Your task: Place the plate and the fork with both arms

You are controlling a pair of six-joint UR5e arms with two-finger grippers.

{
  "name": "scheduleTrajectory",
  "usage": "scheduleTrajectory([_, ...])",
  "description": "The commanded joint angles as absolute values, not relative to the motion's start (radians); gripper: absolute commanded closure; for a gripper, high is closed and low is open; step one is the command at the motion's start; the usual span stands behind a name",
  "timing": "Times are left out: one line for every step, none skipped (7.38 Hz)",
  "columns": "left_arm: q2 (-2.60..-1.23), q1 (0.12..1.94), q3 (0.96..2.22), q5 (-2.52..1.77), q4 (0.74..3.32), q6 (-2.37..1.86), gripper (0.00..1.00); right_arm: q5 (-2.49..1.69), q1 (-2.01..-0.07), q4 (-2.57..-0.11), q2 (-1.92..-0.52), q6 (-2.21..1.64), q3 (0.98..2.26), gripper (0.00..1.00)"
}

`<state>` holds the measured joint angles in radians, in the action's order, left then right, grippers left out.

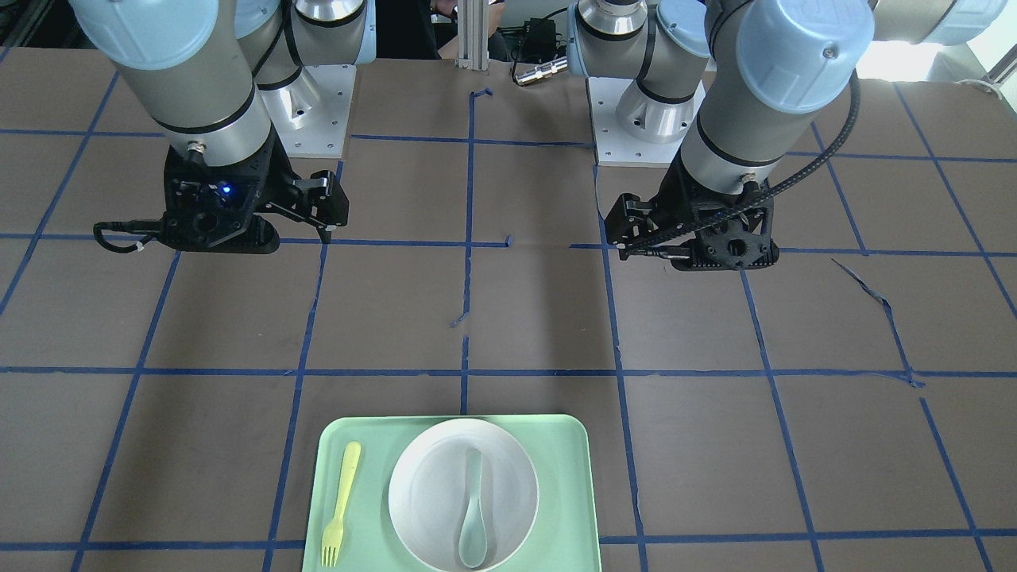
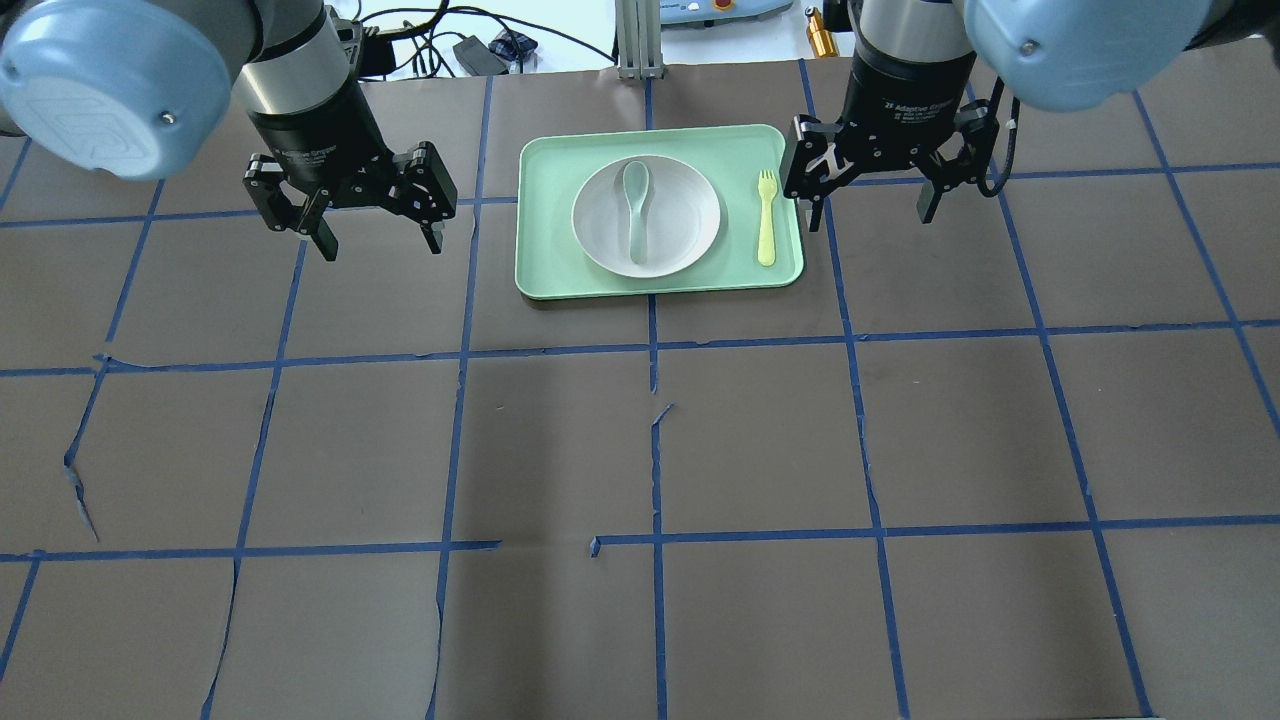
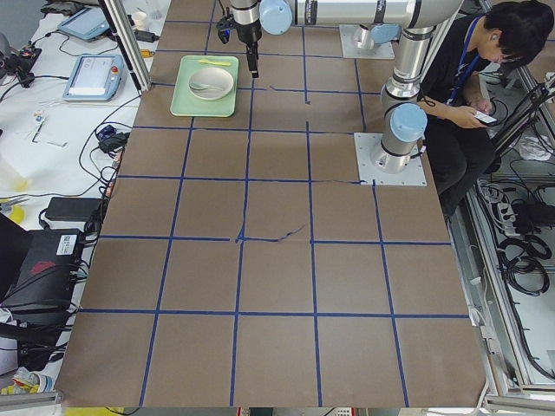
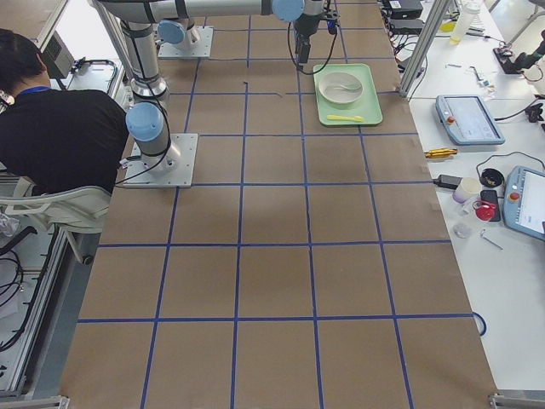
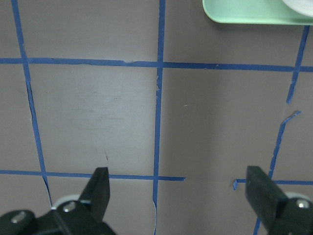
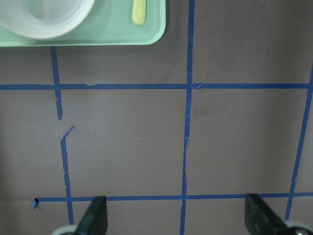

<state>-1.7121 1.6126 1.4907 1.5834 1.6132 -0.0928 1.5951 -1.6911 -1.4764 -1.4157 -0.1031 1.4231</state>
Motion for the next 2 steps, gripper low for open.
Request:
scheduleTrajectory([-1.701, 1.614, 1.493, 1.583, 1.614, -0.092, 0.00, 1.592, -1.727, -1.474, -1.440, -0.104, 1.424, 0.00])
scheduleTrajectory([-1.700, 1.614, 1.493, 1.589, 1.614, -0.092, 0.00, 1.586, -1.732, -1.462, -1.448, -0.104, 1.424, 0.00])
